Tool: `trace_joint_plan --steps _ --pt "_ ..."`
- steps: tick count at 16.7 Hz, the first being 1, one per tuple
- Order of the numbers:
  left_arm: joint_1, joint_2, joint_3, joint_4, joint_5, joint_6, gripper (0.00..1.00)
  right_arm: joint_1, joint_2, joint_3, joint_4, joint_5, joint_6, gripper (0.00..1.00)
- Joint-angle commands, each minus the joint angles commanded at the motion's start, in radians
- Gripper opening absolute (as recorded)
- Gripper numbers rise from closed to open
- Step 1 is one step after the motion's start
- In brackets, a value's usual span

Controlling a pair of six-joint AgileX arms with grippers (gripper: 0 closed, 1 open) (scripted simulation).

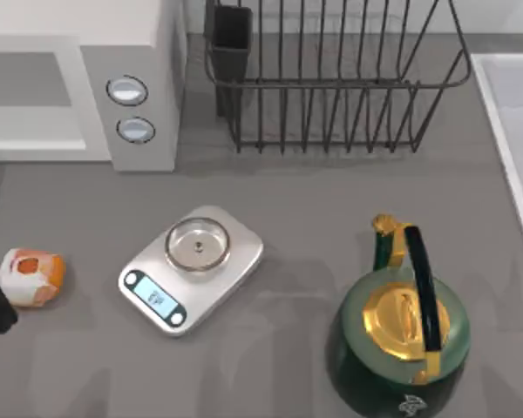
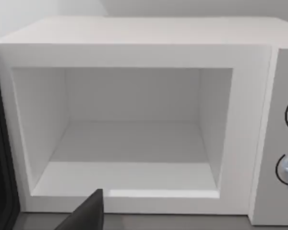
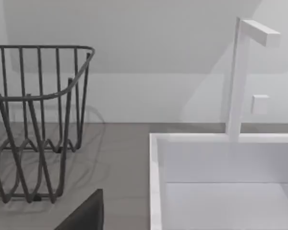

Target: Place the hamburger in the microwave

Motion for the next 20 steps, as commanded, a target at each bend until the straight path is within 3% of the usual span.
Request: trace_joint_plan --steps 4,8,20 --pt "-0.003 0.031 0.025 -0.021 0.001 0.001 1.0 0.0 0.0 0.0 0.0 0.0 0.0 1.0" --pt "-0.012 0.217 0.171 -0.138 0.004 0.007 1.0 0.0 0.0 0.0 0.0 0.0 0.0 1.0" --pt "-0.046 1.295 0.864 -0.713 -0.001 0.045 1.0 0.0 0.0 0.0 0.0 0.0 0.0 1.0"
